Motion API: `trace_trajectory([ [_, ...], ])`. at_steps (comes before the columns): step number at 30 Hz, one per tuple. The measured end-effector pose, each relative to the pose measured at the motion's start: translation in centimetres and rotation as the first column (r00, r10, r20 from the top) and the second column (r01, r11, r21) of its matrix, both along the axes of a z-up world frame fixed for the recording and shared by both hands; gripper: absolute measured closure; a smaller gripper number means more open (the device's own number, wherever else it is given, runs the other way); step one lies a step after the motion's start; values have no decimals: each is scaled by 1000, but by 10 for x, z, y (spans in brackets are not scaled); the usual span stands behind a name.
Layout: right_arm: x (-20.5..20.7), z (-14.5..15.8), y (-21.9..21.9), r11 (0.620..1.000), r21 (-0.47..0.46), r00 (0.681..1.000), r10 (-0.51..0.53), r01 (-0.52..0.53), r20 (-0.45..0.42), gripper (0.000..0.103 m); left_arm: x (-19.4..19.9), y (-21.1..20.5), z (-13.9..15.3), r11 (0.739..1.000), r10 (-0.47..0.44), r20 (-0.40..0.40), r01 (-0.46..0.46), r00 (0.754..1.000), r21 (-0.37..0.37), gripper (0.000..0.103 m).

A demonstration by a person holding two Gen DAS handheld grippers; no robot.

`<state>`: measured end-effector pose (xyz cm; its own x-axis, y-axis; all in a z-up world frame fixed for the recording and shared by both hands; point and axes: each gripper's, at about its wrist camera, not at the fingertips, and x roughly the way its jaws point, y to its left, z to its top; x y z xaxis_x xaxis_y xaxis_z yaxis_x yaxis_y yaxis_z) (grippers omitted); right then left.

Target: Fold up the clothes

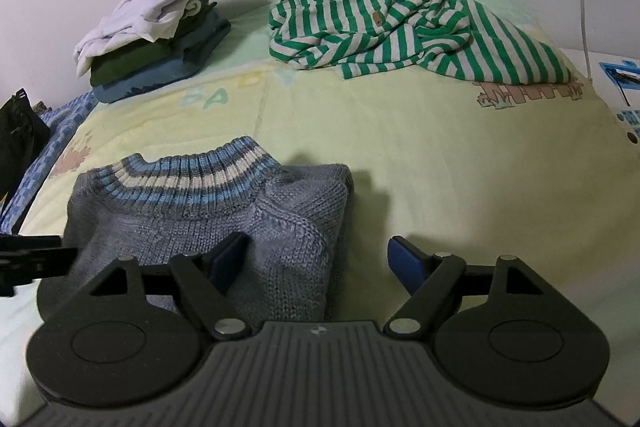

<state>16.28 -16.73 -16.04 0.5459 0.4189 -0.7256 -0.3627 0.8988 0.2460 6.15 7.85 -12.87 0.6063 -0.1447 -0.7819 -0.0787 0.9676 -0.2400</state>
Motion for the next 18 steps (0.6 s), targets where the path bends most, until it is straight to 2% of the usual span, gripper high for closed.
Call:
trace_trajectory([
  [4, 4, -3, -6, 999, 47, 999, -2, 4, -46, 24, 15, 16, -12, 997, 21, -41, -24, 999, -73, 19],
  [10, 0, 2, -7, 999, 50, 999, 9, -7, -33, 25, 21, 19, -11, 997, 23, -42, -26, 999, -78, 20],
  [11, -1, 5, -8, 999, 47, 1000, 12, -11, -22, 26, 21, 20, -9, 997, 23, -40, -26, 999, -75, 23],
  [15, -12, 24, -15, 999, 35, 999, 8, -10, 54, 31, 21, 20, -2, 998, 21, -31, -23, 999, -63, 23],
  [18, -29, 41, -16, 995, 61, 981, 67, -79, 180, 39, 22, 20, 4, 999, 41, -35, -42, 999, -29, 23],
])
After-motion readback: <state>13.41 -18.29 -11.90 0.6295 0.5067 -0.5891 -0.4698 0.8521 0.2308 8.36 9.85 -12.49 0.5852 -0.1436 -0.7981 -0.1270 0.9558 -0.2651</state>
